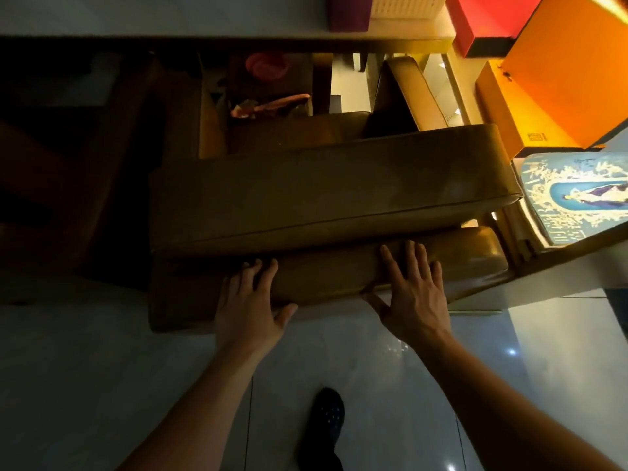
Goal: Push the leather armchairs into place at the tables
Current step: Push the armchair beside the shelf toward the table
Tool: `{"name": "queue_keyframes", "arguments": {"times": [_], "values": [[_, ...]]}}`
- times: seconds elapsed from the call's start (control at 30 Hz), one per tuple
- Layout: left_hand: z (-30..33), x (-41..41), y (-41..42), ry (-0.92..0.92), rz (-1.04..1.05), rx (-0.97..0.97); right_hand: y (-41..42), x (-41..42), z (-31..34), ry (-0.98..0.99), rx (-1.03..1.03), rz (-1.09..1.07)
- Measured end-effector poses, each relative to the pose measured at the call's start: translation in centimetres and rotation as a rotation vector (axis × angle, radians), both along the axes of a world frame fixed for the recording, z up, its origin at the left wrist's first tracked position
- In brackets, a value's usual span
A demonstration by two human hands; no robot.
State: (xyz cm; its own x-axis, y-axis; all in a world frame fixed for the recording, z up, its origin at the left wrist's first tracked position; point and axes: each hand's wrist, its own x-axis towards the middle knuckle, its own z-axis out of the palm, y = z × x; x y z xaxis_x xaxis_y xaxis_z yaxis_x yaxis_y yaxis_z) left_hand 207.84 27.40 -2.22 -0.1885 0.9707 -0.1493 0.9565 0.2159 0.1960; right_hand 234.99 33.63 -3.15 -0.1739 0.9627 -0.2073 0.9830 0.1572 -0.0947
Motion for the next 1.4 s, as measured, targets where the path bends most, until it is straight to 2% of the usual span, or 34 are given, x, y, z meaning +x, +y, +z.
{"name": "queue_keyframes", "arguments": {"times": [0.4,0.7,1.03,1.4], "values": [[0.5,-3.1,-10.1,-0.073,-0.029,0.017,-12.5,-3.1,1.5,-0.133,-0.084,-0.018],[0.6,-5.7,-14.8,-0.034,-0.079,-0.012,-18.6,-5.1,0.6,-0.152,-0.216,-0.038],[0.0,-5.3,-12.8,-0.042,-0.090,0.044,-15.9,-4.9,0.3,-0.137,-0.251,-0.033],[-0.7,-5.7,-1.2,-0.044,-0.077,0.093,-3.8,-5.2,-0.2,-0.146,-0.091,-0.027]]}}
